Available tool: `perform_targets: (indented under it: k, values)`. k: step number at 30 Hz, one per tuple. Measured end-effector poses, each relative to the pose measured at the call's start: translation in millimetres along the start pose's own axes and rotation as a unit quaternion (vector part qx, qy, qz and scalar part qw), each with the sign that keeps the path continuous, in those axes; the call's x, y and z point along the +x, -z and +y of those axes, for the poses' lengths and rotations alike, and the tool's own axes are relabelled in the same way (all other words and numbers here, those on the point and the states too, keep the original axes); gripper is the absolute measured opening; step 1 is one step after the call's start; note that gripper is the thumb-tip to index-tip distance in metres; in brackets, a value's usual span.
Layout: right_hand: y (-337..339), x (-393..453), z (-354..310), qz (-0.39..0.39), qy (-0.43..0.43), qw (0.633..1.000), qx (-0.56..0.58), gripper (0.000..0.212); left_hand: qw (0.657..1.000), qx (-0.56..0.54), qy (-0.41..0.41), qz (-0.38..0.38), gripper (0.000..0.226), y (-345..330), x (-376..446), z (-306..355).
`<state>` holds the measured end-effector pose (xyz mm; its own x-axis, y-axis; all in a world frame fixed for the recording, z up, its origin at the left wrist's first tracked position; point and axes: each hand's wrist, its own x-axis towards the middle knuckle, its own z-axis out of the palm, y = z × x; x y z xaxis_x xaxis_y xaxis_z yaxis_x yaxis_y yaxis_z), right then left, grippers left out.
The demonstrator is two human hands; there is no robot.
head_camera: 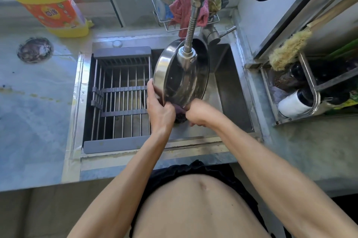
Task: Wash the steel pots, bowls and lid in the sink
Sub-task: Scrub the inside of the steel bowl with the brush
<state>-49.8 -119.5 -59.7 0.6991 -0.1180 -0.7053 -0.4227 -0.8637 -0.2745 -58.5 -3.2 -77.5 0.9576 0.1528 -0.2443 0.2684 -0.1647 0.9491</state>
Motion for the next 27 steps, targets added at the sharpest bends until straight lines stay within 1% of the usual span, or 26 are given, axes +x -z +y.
perform_targets:
  k: [2, 4, 6, 8, 9, 10, 11, 13, 14, 16, 18, 20, 22, 24, 25, 27]
  values:
    - [-4, -2, -3, -0.007, 0.015, 1.000, 0.022, 0.028, 1.000, -0.009, 0.001, 0.002, 0.085, 2, 4, -3]
    - [-4, 5, 2, 0.014, -0.016, 1.000, 0.007, 0.032, 1.000, -0.016, -0.002, 0.005, 0.084, 7, 4, -2]
    - [0, 8, 13, 0.069, -0.052, 0.996, -0.032, 0.035, 1.000, -0.014, -0.010, -0.004, 0.069, 8, 0, -4]
    - [7, 12, 23, 0.144, -0.047, 0.985, -0.081, 0.040, 1.000, -0.016, -0.013, -0.004, 0.056, 6, -7, -5]
    - [9, 13, 26, 0.163, -0.044, 0.981, -0.097, 0.043, 1.000, -0.020, -0.007, 0.003, 0.056, 5, -9, -5]
    - [10, 15, 27, 0.168, -0.048, 0.980, -0.096, 0.044, 1.000, -0.025, -0.001, 0.010, 0.057, 4, -8, -6]
    - [11, 15, 25, 0.153, -0.060, 0.984, -0.075, 0.043, 0.999, -0.032, 0.003, 0.014, 0.058, 2, -7, -5]
    - [9, 15, 18, 0.083, -0.075, 0.993, -0.026, 0.040, 0.999, -0.039, 0.005, 0.019, 0.062, 0, -3, -4]
    - [7, 12, 13, 0.044, -0.060, 0.997, -0.013, 0.039, 0.999, -0.043, 0.006, 0.018, 0.067, -2, -2, -3]
    - [5, 2, 6, -0.003, -0.002, 1.000, -0.004, 0.034, 0.998, -0.058, 0.011, 0.009, 0.075, -3, -2, 1]
    - [4, -2, 9, -0.009, 0.023, 1.000, 0.008, 0.032, 0.996, -0.084, 0.016, 0.010, 0.073, -1, 0, -3]
    - [0, 2, 22, 0.012, -0.005, 0.996, 0.087, 0.029, 0.991, -0.118, 0.051, 0.022, 0.072, 0, 7, -8]
    - [-7, 5, 37, 0.073, -0.065, 0.978, 0.182, 0.032, 0.984, -0.143, 0.100, 0.028, 0.075, 0, 12, -13]
    - [-17, 5, 49, 0.116, -0.107, 0.951, 0.266, 0.031, 0.975, -0.169, 0.144, 0.016, 0.075, -1, 10, -15]
    - [-22, 4, 53, 0.124, -0.122, 0.936, 0.307, 0.027, 0.969, -0.187, 0.164, 0.004, 0.074, -3, 7, -15]
    - [-31, 4, 57, 0.133, -0.155, 0.895, 0.396, 0.029, 0.954, -0.222, 0.199, -0.025, 0.074, -9, -1, -18]
